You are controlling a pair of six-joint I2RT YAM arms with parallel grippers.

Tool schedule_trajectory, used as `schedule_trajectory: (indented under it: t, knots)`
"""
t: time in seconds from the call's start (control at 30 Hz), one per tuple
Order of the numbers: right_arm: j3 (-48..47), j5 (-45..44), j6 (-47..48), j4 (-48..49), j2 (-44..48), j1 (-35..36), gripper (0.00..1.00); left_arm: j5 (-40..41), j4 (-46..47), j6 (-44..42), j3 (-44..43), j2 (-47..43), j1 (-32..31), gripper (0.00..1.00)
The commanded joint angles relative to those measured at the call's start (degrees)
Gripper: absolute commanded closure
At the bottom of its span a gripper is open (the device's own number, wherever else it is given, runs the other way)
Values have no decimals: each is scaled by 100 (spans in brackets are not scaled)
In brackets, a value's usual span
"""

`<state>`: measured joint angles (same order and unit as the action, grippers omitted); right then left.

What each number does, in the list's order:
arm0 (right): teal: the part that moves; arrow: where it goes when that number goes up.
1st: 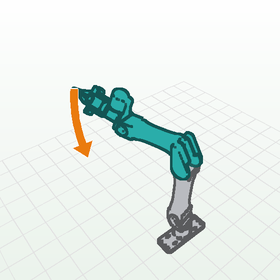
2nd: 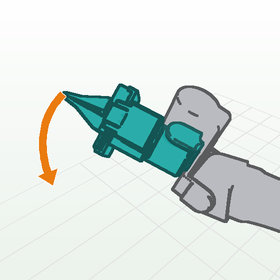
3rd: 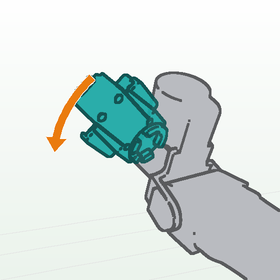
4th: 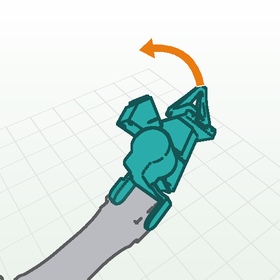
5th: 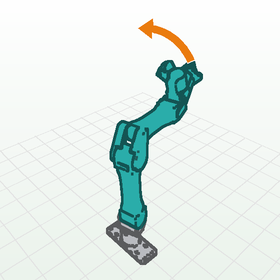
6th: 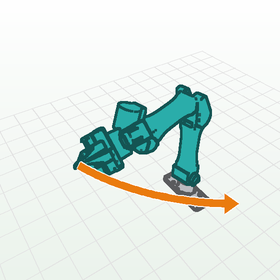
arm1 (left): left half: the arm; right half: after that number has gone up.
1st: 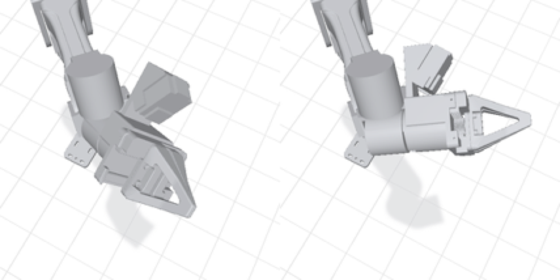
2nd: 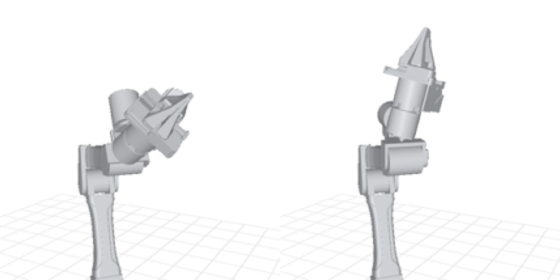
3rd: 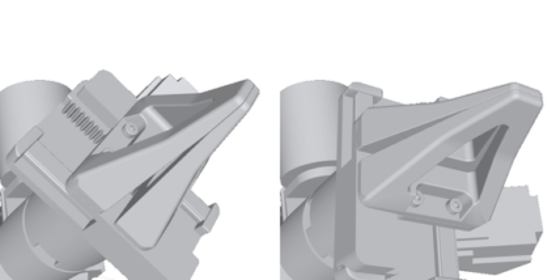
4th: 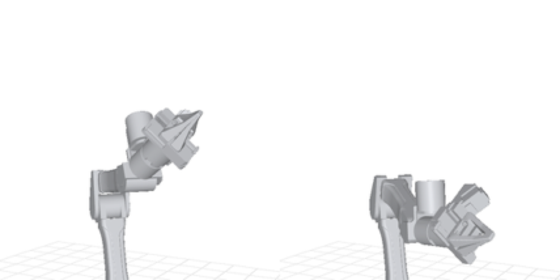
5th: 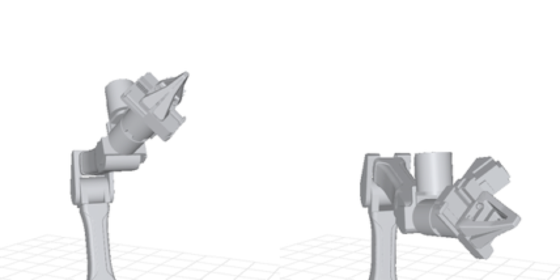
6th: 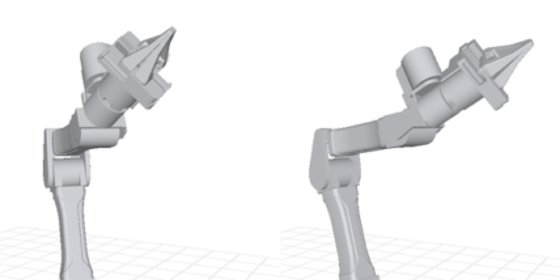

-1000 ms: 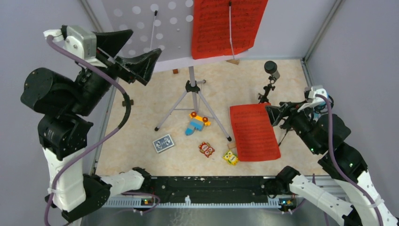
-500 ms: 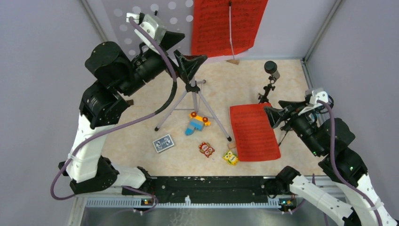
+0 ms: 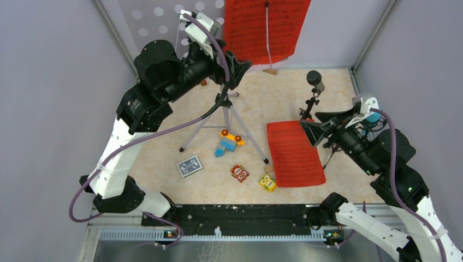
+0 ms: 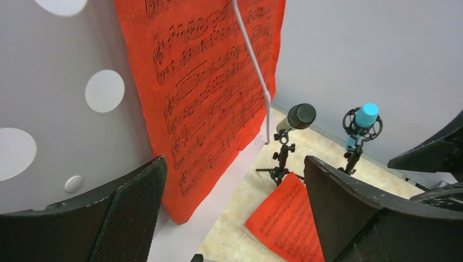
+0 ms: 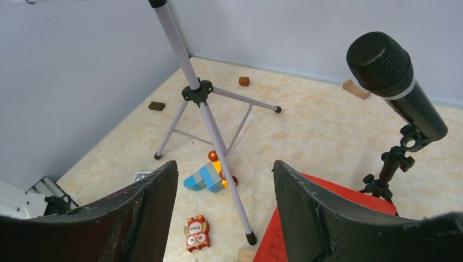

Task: Pack up the instrument practice props

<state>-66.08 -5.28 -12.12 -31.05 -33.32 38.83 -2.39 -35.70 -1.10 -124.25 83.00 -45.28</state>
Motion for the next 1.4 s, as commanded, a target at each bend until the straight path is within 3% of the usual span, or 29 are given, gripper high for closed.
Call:
schedule_trajectory:
  t: [0.0, 0.2, 0.53, 0.7, 1.37]
  knots:
    - [46, 348, -162, 250, 39, -27, 36, 408, 604, -61, 293, -219, 12, 1]
    - [274, 476, -233, 423, 93, -25, 36, 451, 1403, -661, 866, -584, 18, 1]
    - [610, 703, -262, 653, 332, -26, 36, -751, 4888, -1785, 3272, -1982, 16, 2]
    - [608, 797, -273, 631, 361, -25, 36, -1439, 4817, -2006, 2823, -1721, 17, 2]
    - [679, 941, -480, 537, 522, -29, 36, -1126, 4477, -2354, 635, -200, 74, 2]
